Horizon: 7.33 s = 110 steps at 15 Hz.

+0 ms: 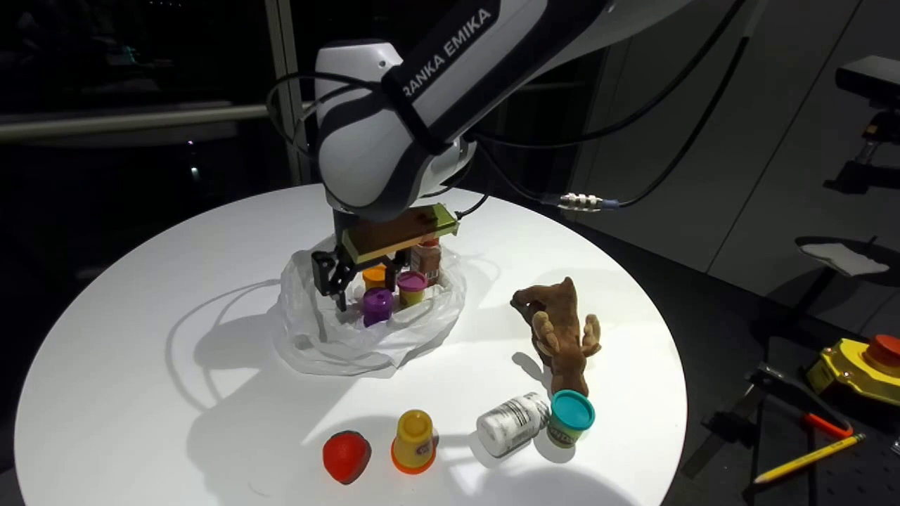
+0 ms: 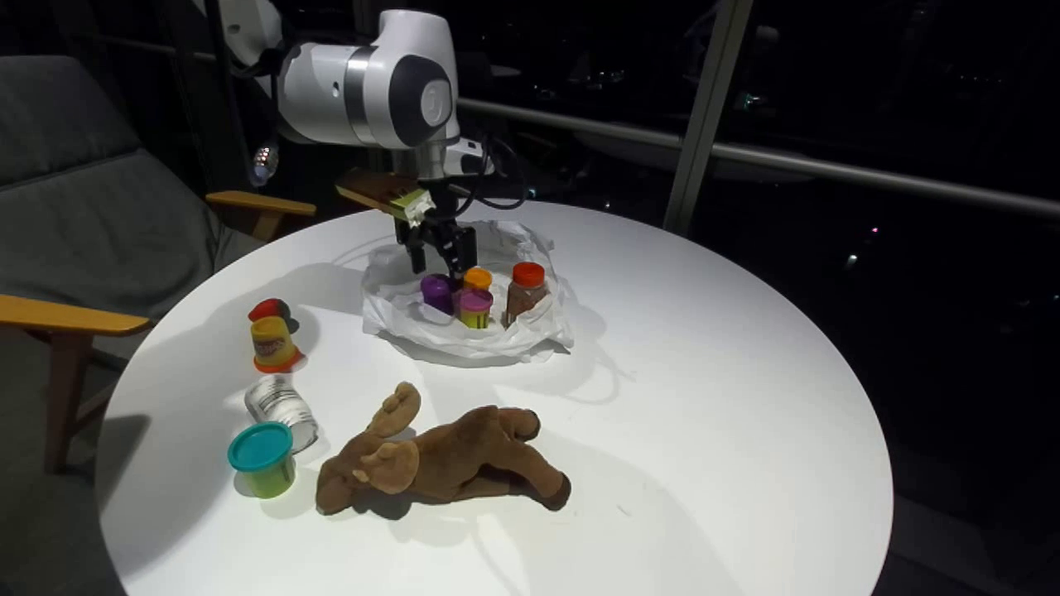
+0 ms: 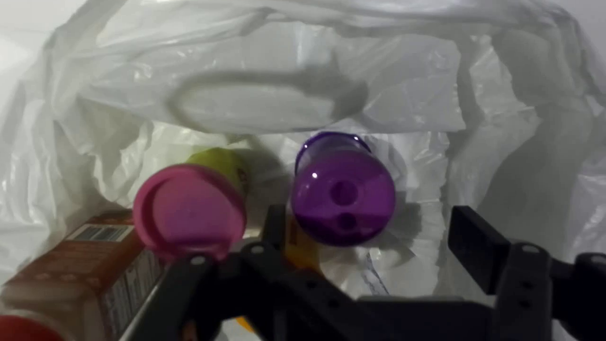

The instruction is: Put all the objects in the plastic bag

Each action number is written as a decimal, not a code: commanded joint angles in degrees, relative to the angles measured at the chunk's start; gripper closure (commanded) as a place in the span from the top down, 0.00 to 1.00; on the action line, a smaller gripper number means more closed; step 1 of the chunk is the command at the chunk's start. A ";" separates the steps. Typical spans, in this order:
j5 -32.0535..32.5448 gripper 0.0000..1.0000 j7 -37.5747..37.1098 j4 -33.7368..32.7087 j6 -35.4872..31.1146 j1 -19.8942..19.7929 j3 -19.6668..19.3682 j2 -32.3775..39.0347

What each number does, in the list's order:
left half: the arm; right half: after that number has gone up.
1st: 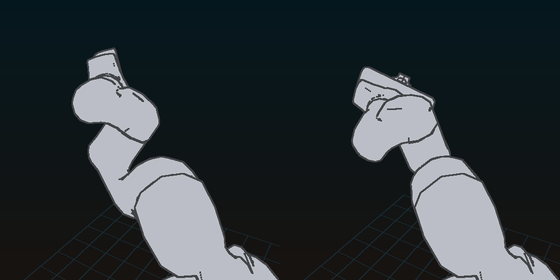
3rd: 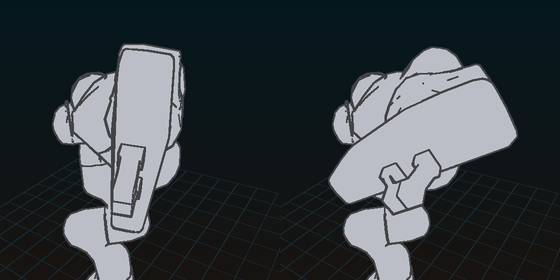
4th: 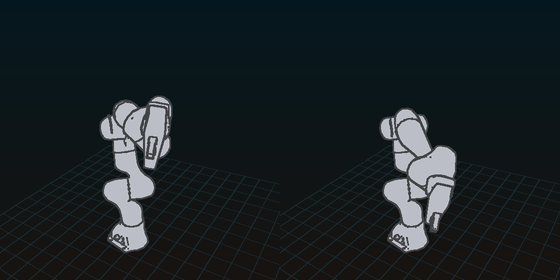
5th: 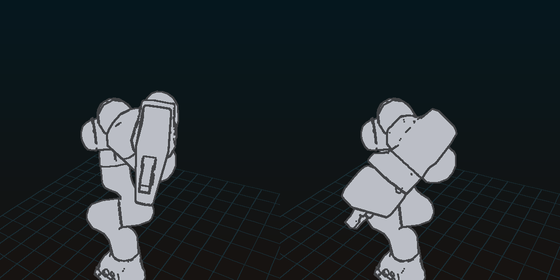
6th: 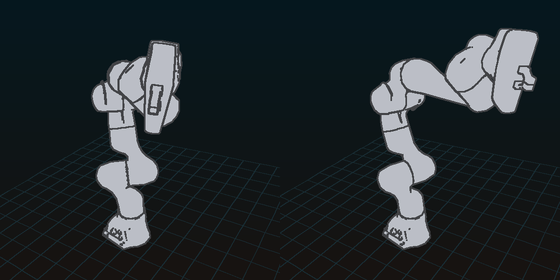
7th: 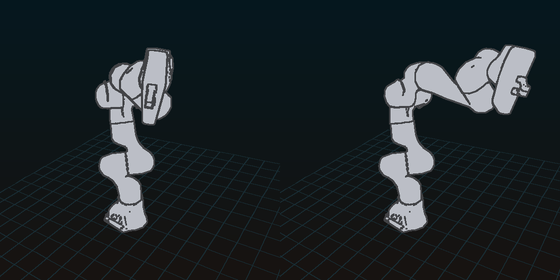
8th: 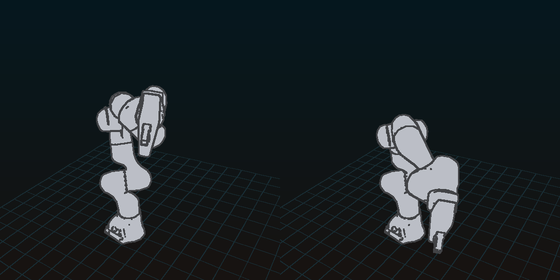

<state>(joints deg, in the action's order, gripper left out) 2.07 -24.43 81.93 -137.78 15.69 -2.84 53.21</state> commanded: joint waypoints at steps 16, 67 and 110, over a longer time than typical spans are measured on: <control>1.21 1.00 -9.27 38.00 -5.27 5.67 4.28 -26.17; 2.27 0.17 -5.70 -5.69 2.48 3.38 -0.65 1.49; -7.45 1.00 -12.08 22.95 -6.13 7.56 8.19 -10.79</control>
<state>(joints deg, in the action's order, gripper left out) -3.71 -37.46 105.45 -142.95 24.25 4.32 41.82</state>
